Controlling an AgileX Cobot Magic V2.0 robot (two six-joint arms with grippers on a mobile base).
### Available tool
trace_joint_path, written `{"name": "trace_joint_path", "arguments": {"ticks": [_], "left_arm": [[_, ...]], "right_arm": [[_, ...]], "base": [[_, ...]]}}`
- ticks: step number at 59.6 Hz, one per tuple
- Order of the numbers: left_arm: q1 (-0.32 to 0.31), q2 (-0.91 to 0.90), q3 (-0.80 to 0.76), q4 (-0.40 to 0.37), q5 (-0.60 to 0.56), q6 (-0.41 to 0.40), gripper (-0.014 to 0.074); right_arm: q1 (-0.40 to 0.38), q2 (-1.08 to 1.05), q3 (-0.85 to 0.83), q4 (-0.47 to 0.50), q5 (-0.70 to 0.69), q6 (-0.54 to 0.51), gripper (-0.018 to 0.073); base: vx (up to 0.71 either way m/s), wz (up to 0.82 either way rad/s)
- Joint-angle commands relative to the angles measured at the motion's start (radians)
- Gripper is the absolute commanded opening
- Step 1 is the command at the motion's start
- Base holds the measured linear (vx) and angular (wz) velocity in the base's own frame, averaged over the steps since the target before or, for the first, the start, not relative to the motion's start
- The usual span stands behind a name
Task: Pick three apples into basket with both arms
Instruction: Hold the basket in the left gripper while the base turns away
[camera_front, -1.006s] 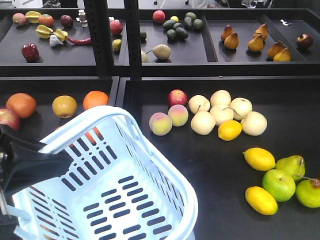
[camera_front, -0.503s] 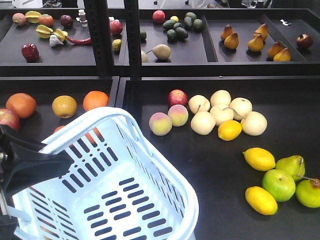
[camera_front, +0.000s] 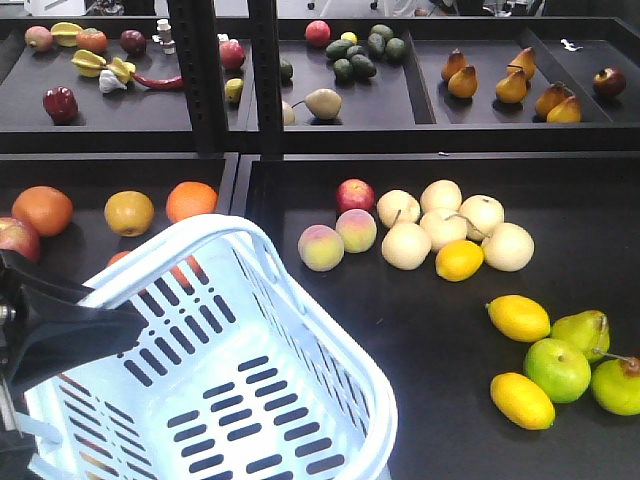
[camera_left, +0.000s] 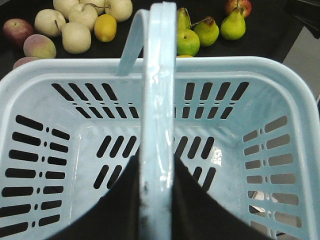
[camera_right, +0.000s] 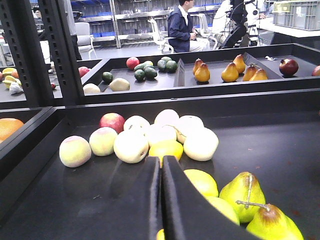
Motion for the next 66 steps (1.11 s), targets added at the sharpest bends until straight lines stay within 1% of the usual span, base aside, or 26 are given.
{"name": "trace_joint_path", "arguments": {"ticks": [1,41,66], "left_arm": [[-0.004,-0.013,-0.026,-0.048,-0.083,-0.011,-0.0006],[-0.004,-0.013,-0.026,-0.048,-0.083,-0.011,-0.0006],[-0.004,-0.013,-0.026,-0.048,-0.083,-0.011,-0.0006]], "right_arm": [[-0.007,-0.013,0.012,-0.008,-0.073,-0.011,-0.0005],[-0.007,-0.013,0.012,-0.008,-0.073,-0.011,-0.0005],[-0.007,-0.013,0.012,-0.008,-0.073,-0.011,-0.0005]], "base": [[0.0,0.0],[-0.01,0.04],[-0.04,0.16]]}}
